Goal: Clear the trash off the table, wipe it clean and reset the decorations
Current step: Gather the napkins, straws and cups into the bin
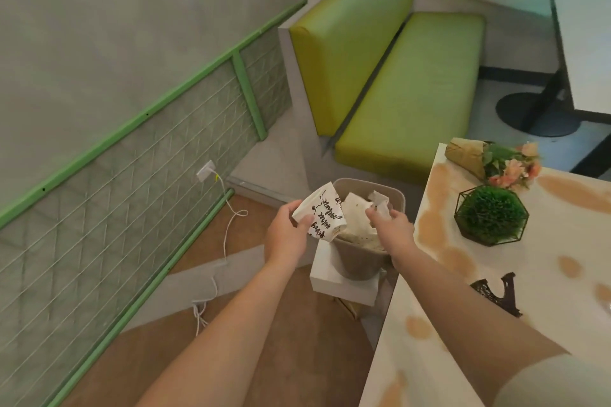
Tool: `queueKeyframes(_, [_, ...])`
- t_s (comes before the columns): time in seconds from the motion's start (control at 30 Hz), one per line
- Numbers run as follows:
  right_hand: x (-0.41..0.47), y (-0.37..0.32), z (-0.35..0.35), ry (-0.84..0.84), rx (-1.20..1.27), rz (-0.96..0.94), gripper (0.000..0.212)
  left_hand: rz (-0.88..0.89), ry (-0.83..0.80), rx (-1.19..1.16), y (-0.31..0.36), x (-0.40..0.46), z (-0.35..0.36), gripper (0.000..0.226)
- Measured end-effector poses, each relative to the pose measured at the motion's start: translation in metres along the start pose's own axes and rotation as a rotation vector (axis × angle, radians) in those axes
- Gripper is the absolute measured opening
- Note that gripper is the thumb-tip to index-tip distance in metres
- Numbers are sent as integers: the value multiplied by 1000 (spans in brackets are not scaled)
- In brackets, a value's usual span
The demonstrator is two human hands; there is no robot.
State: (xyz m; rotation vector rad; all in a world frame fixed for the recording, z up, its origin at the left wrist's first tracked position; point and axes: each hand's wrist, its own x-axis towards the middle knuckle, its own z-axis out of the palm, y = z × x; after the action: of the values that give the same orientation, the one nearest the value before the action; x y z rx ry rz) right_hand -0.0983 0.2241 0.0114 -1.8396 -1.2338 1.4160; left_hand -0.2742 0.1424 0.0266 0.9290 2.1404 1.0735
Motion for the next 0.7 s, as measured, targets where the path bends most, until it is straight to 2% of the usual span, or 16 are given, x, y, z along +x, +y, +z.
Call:
queueKeyframes(0.07, [0,7,4,-78,51,-26,55,-10,-33,-9,-5,9,7,29])
queueKeyframes(0.13, [-5,9,9,-238,176,-28,34,-20,-84,-7,-8,14,16,30])
queueKeyframes(0.17, [-10,7,11,-309,191,-33,31,-21,-107,-4,-8,15,19,31])
queueKeyframes(0.23, [-8,11,14,-345,202,-48,29,-20,-158,0,-8,23,31,32])
queueKeyframes(0.4, [12,18,11,-162,290,8,45,-8,-310,21,1,46,62,35])
queueKeyframes(0.47, [19,16,3,-62,303,38,45,7,-370,23,8,55,74,37])
queueKeyframes(0.6, [31,1,-10,174,294,35,47,70,-382,55,20,70,84,36])
queueKeyframes(0.7, [46,-4,-9,245,303,64,49,135,-405,99,25,85,88,33])
